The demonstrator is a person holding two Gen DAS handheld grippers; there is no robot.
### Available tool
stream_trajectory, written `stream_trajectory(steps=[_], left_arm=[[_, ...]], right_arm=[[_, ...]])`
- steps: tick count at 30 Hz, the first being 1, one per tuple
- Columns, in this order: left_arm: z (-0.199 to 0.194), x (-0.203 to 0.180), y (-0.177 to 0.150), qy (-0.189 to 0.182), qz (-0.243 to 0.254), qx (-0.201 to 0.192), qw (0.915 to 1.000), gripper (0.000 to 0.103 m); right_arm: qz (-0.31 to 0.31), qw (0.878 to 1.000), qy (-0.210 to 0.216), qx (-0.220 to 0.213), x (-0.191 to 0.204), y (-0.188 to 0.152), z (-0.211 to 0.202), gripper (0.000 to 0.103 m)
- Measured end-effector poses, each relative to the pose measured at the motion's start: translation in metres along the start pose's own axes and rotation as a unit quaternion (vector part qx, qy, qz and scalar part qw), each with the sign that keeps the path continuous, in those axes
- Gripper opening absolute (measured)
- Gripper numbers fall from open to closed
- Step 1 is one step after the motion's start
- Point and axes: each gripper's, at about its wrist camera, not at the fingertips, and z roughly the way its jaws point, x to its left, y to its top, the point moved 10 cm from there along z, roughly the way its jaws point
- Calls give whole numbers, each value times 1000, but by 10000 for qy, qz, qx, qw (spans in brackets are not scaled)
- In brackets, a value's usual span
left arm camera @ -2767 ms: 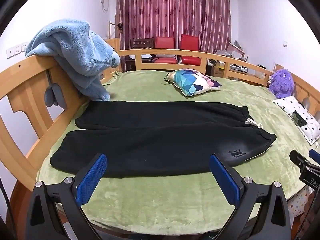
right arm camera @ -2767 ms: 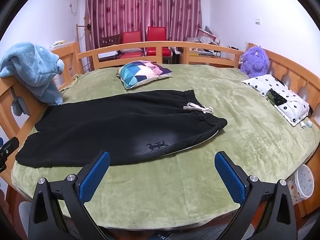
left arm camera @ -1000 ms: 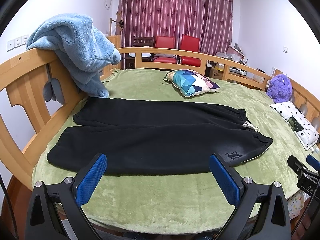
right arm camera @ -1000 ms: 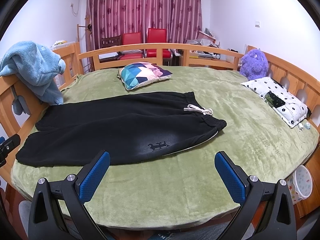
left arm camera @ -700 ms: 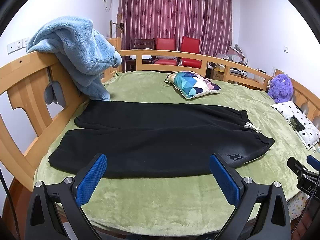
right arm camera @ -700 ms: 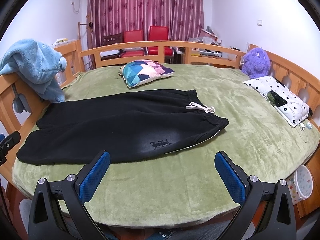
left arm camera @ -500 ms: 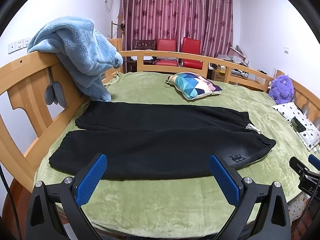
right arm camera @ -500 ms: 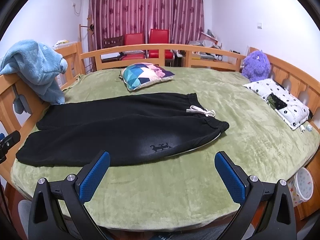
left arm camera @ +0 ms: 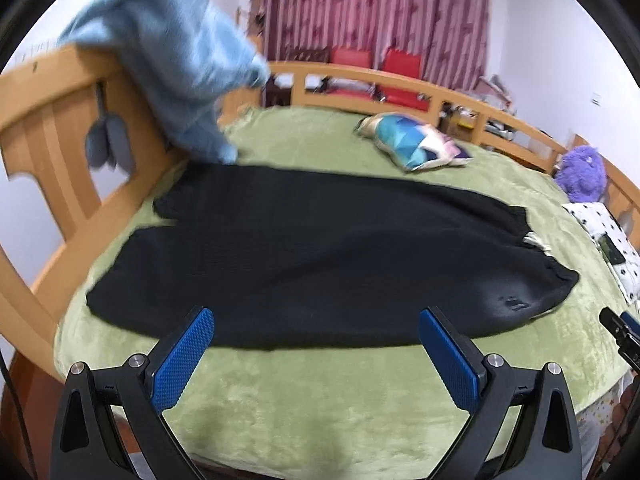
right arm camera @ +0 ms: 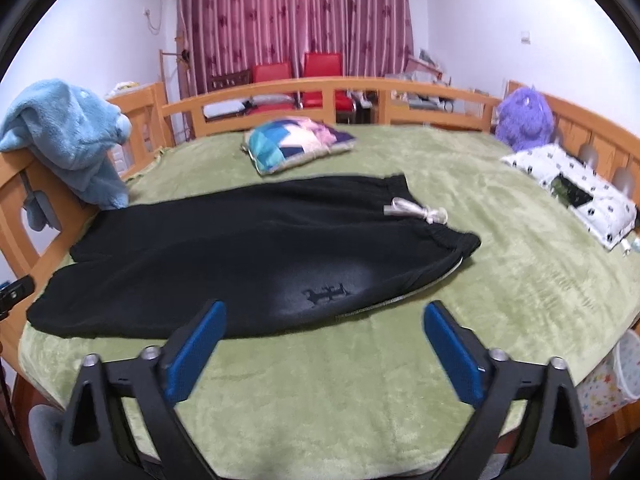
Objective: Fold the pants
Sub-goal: 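Grasp the waistband edge with the right tool while the left tool grasps the leg edge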
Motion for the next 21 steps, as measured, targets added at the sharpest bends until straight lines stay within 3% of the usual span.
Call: stream_trajectory(steps=[1, 3, 5, 9, 12, 21], left_arm=[[10, 10, -5, 87, -82, 68, 9999, 102], [26, 29, -13, 272, -202, 181, 9993, 102], [44, 47, -22, 335, -285, 328, 9985, 102], [72, 69, -39, 498, -371, 611, 9962, 102], [94, 81, -53, 420, -560, 844, 9940, 102], [140, 99, -71, 190, -1205, 1106, 9864, 102]], right_arm=[[50, 9999, -15, 107, -3, -5, 11, 83], [191, 9989, 127, 407, -7, -16, 38, 56], [441, 9960, 310, 709, -11, -29, 65, 50], [655, 9912, 481, 1041, -12, -44, 110, 51], [619, 9906, 375, 1161, -13, -50, 140, 59], [1155, 9790, 576, 1575, -21, -59, 205, 61]])
